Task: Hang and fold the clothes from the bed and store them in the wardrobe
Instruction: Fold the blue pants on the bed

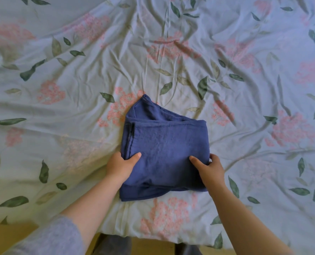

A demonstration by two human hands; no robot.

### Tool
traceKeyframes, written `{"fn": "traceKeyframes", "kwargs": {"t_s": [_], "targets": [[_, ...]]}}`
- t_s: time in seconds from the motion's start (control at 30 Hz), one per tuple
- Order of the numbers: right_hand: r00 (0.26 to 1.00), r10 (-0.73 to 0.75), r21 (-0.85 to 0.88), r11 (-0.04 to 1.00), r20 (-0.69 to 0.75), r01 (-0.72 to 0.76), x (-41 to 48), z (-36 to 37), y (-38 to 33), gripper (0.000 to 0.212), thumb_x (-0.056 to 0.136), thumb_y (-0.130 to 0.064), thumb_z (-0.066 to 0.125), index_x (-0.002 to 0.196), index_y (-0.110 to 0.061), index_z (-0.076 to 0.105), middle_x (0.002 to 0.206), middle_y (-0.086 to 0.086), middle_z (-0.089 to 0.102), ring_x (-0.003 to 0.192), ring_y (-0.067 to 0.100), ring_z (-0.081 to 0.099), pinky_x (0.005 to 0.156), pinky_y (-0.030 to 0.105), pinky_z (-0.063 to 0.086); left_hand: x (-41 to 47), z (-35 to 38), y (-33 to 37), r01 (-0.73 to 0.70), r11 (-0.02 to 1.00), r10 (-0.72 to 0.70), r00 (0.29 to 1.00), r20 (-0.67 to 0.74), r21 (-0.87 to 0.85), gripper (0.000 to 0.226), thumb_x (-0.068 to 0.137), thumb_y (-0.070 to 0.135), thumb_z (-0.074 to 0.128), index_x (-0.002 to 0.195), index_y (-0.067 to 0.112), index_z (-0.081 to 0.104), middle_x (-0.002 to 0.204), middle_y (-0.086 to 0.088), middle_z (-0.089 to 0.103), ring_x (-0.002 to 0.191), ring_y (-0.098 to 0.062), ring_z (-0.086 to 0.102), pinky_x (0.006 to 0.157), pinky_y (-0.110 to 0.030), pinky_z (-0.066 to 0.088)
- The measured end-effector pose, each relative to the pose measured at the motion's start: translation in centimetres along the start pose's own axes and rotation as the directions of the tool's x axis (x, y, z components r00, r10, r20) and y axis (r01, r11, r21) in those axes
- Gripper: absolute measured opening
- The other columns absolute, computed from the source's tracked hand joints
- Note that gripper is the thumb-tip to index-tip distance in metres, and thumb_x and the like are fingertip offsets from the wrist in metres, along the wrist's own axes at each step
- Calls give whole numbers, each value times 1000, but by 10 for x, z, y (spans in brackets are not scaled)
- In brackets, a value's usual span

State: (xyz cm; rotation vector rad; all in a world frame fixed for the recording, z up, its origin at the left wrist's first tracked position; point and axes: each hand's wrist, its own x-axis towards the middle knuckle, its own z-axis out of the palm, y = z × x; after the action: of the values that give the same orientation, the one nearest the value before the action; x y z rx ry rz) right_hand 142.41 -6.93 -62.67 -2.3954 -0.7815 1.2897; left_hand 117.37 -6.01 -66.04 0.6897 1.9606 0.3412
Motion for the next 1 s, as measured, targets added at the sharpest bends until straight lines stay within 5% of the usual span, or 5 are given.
{"fn": "traceKeyframes", "kwargs": {"t_s": [0.2,0.4,0.6,0.8,1.0], "targets": [[991,-118,-42,992,65,121,-7,-4,-19,11,86,-23,63,84,-15,55,76,3,63,69,14,58,55,27,40,-19,-4,19,-238,969,238,971,-4,-61,5,93,24,60,88,24,58,88,8,65,86,-19,62,77,-35,50],[965,-257,12,966,40,257,-44,-30,-49,5,87,-19,56,85,-23,53,76,0,63,68,11,58,53,21,40,-59,-34,63,-408,906,408,913,-20,-116,20,95,21,56,83,36,56,84,20,63,74,10,58,62,-10,40],[926,-376,19,927,43,375,-102,-90,-105,4,87,-19,55,90,-22,53,79,1,64,70,14,60,55,23,42,-132,-81,126,-488,865,493,870,18,-118,10,97,23,54,102,28,61,96,13,65,89,-6,60,71,-24,43],[806,-589,-75,803,53,591,-170,-171,-172,11,87,-20,55,84,-23,45,71,-2,54,61,12,50,52,23,33,-240,-118,188,-541,824,532,841,-98,-168,13,96,25,55,105,20,63,98,1,67,92,-19,63,84,-39,51],[654,-746,-151,637,123,756,-245,-246,-237,10,90,-21,52,95,-18,45,77,-3,53,66,10,49,53,24,32,-345,-165,240,-617,738,568,787,-241,-273,17,95,22,58,109,29,63,105,9,67,99,-15,62,85,-33,48]]}}
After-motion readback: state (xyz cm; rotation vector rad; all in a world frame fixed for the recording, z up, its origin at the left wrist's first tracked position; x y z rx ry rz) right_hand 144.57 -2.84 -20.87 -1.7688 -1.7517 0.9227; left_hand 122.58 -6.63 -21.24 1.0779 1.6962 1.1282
